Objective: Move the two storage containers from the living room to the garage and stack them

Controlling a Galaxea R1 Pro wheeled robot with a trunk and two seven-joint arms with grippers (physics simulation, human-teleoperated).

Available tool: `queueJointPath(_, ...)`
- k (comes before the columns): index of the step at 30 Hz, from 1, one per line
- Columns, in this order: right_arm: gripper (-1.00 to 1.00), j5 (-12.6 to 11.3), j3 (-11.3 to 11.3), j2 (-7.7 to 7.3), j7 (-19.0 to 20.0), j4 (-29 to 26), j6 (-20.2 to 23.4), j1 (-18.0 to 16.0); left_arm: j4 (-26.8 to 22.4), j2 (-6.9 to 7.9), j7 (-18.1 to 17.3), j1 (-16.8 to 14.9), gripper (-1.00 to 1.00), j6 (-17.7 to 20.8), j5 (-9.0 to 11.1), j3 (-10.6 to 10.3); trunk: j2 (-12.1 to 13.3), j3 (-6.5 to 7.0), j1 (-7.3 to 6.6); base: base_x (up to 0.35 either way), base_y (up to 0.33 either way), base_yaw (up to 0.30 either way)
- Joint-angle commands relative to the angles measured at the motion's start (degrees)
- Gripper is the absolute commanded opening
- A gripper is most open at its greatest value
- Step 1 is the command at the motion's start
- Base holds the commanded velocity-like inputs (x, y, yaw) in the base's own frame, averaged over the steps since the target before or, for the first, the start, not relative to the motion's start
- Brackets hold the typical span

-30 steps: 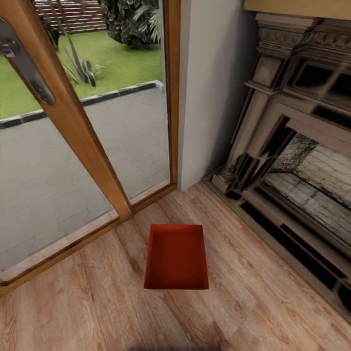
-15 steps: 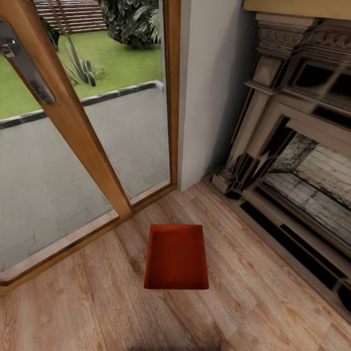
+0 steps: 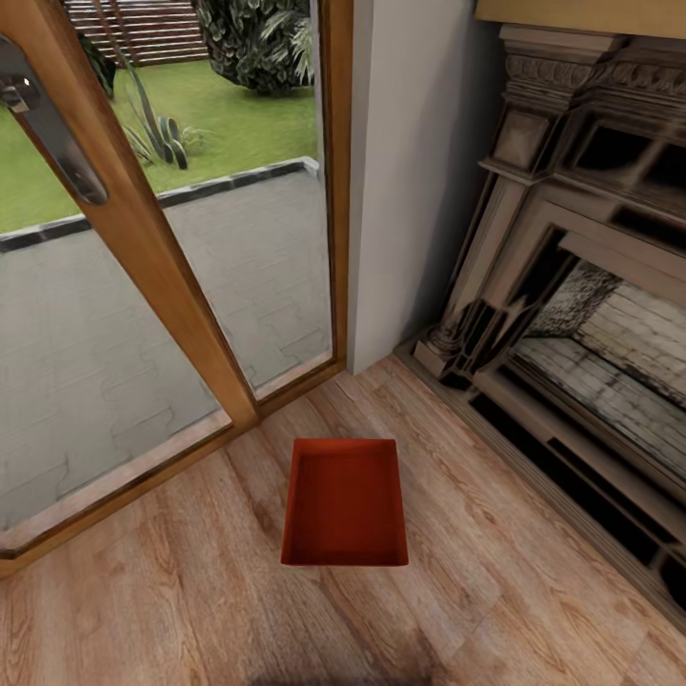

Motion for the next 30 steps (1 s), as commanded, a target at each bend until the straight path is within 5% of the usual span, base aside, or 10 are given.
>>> queueJointPath(1, 1.00, -0.58, 0.50, 0.04, 0.00, 0.17, -0.33, -0.05, -0.40, 0.12, 0.03, -0.02, 1.00, -0.16, 0.19, 0.23, -0.02, -0.03, 0.00, 0.000, 0.000, 0.000)
queueJointPath(11, 1.00, -0.64, 0.43, 0.26, -0.01, 0.17, -0.30, -0.05, -1.52, 0.16, 0.35, -0.02, 1.00, -0.23, 0.24, 0.21, -0.02, -0.03, 0.00, 0.000, 0.000, 0.000)
queueJointPath(30, 1.00, -0.58, 0.47, 0.85, -0.61, 0.18, -0.22, -0.05, -1.40, 0.23, 0.28, -0.02, 1.00, -0.24, 0.31, 0.17, -7.64, -3.44, 4.17, 0.000, 0.000, 0.000)
